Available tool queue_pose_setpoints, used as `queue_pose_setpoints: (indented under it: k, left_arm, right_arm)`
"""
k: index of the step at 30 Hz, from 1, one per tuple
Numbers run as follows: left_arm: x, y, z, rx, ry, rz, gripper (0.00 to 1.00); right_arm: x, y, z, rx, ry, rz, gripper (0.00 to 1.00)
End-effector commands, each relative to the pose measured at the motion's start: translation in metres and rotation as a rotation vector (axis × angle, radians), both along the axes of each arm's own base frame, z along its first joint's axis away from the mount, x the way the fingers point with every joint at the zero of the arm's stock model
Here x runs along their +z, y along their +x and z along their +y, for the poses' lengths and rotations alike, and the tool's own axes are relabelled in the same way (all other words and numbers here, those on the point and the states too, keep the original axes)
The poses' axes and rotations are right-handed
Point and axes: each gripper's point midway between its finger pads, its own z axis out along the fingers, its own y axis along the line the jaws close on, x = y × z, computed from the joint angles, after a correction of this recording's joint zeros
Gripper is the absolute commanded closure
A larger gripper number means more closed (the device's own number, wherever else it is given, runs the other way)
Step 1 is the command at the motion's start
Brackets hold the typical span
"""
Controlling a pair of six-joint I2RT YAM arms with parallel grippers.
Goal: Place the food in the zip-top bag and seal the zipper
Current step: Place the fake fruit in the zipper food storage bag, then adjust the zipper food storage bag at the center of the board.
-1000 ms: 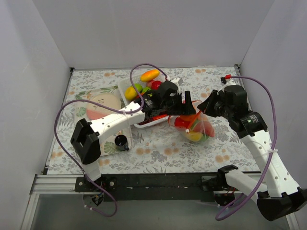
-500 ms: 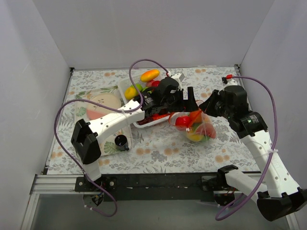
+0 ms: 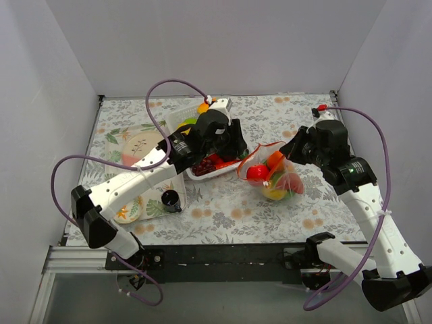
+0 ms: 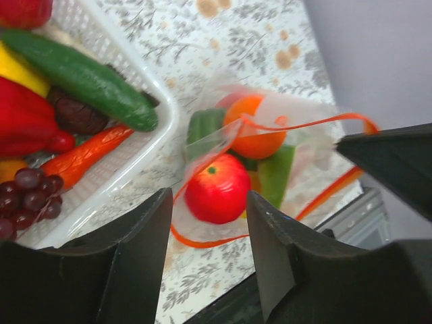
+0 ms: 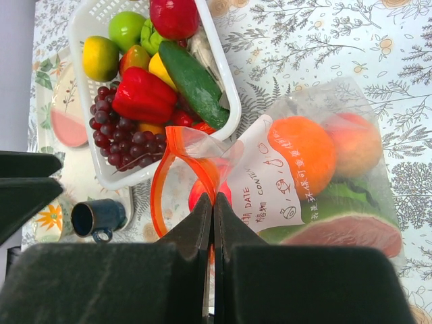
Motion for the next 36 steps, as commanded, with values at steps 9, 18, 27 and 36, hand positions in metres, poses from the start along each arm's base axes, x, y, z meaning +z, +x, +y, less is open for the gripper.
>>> queue_pose_setpoints:
  k: [9,18,27,36]
  left_arm:
    - [-0.081,-0.004,0.013,-0.006,0.175,0.097,0.39]
    - [-0.111,-0.005,0.007,0.004,0.173,0.144,0.47]
    - [-0.096,0.005,-0.032,-0.044,0.039,0.142,0.84]
    - [-0.020,0.017,-0.074,-0.070,-0.143,0.083,1.00]
  right_arm:
    - [0.031,0.001,0.002,0.012,0.033,-0.095,0.99]
    - [0.033,-0.001,0.001,0.008,0.034,-0.096,0.99]
    - [0.030,-0.001,0.003,0.016,0.037,-0.088,0.99]
    - [-0.011,-0.018,0.032,0.099,0.038,0.003,0.99]
